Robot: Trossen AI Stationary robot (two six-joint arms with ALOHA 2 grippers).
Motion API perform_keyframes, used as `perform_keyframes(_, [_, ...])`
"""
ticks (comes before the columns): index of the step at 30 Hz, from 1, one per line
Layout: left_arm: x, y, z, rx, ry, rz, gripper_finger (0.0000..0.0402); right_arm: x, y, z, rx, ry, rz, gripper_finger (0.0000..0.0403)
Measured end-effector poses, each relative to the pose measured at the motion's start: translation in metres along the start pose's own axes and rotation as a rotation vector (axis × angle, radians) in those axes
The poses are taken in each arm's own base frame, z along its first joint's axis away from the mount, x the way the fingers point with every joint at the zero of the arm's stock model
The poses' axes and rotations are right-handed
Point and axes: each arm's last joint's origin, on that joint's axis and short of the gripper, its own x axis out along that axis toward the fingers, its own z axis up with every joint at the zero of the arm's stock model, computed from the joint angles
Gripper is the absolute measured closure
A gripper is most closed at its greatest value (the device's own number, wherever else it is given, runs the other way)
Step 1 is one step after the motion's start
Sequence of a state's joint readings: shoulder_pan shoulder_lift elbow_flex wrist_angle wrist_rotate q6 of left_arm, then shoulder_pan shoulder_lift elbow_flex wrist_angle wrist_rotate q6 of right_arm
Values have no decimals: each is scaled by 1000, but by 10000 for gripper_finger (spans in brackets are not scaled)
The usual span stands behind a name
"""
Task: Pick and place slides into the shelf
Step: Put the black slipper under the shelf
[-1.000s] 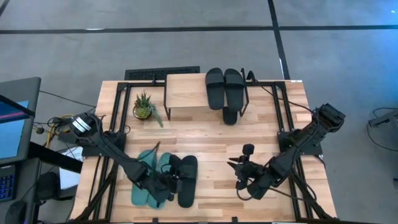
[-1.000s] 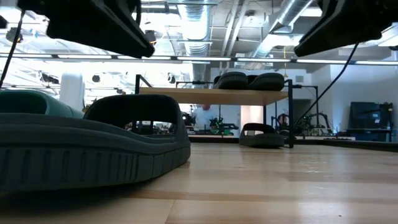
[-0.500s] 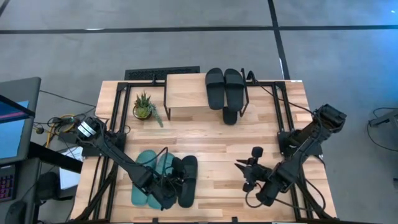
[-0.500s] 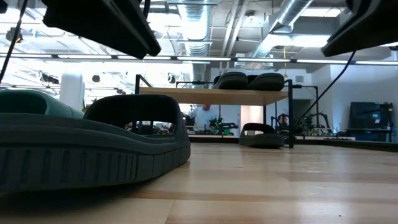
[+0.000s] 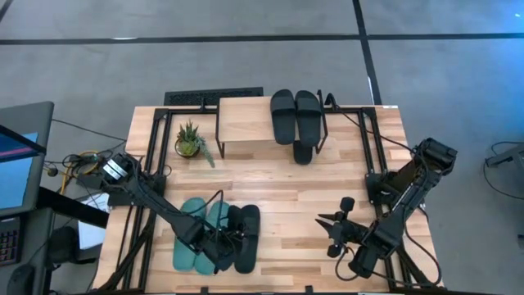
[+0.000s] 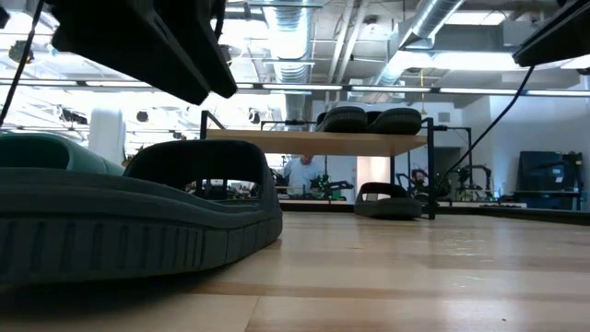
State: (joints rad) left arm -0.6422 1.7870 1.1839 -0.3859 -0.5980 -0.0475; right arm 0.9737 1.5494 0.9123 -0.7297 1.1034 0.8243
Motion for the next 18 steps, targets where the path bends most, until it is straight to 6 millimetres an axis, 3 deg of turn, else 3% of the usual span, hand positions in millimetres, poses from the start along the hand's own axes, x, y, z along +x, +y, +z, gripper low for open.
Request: perform_keyframes(18, [16, -6, -3, 24, 14, -34, 255, 0, 0, 0, 4, -2, 1, 337])
